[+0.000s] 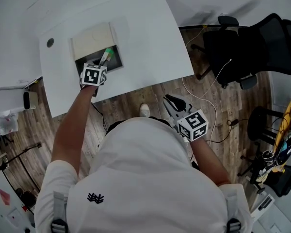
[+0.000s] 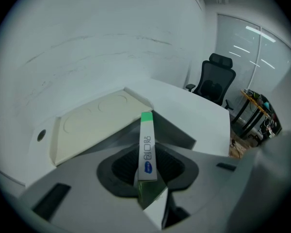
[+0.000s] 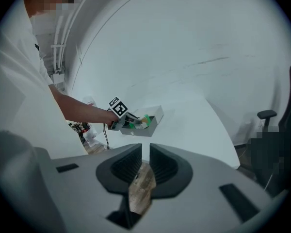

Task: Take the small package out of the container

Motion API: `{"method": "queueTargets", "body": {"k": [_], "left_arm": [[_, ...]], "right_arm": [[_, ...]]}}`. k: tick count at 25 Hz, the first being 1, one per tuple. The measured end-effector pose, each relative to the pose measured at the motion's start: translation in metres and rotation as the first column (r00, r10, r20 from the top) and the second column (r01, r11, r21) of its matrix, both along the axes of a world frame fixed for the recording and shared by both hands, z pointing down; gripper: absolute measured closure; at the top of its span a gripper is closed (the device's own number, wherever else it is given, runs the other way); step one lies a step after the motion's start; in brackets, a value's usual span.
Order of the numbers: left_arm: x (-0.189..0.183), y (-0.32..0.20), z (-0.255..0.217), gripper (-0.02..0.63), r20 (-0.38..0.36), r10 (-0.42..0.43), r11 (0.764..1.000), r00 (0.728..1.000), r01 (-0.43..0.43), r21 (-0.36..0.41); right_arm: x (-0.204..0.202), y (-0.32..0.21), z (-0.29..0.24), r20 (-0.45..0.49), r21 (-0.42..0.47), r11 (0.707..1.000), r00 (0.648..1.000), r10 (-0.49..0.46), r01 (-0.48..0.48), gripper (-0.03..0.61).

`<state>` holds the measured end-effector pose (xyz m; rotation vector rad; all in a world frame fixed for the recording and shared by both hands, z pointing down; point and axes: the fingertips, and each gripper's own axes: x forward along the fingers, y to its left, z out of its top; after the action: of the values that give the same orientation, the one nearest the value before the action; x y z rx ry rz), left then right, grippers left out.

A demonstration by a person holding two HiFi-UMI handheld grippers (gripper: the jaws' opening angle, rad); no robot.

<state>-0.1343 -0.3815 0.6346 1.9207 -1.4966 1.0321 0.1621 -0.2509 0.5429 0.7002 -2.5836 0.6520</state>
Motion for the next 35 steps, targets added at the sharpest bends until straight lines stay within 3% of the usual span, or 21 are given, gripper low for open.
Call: {"method": "queueTargets", "body": {"k": [16,25,35], "left_arm": [[0.003,0.024,-0.079,0.517,-0.142,-0.001,0.99,0.99,0.021,0.137],[-0.003,0.072,-0.134,0.517,-0.209,0.024,0.973,0.978,0.025,0.229],[-0.018,0.152,-0.167,0.517,-0.248,0.068,0.963,0.966,0.001,0.269]], "right_arm": [[-0.045,0.013,-0.01,0.023,0.005,0.995,0.995,-0.1,0.1,0.532],[-0.082,0.032,-0.02,0.036,0.028,0.99,0.99,-0.139,0.138,0.545],[-0.128,0.07,-0.027,0.047,0.045,0.987,0.987,-0.155,0.153,0.554]]}}
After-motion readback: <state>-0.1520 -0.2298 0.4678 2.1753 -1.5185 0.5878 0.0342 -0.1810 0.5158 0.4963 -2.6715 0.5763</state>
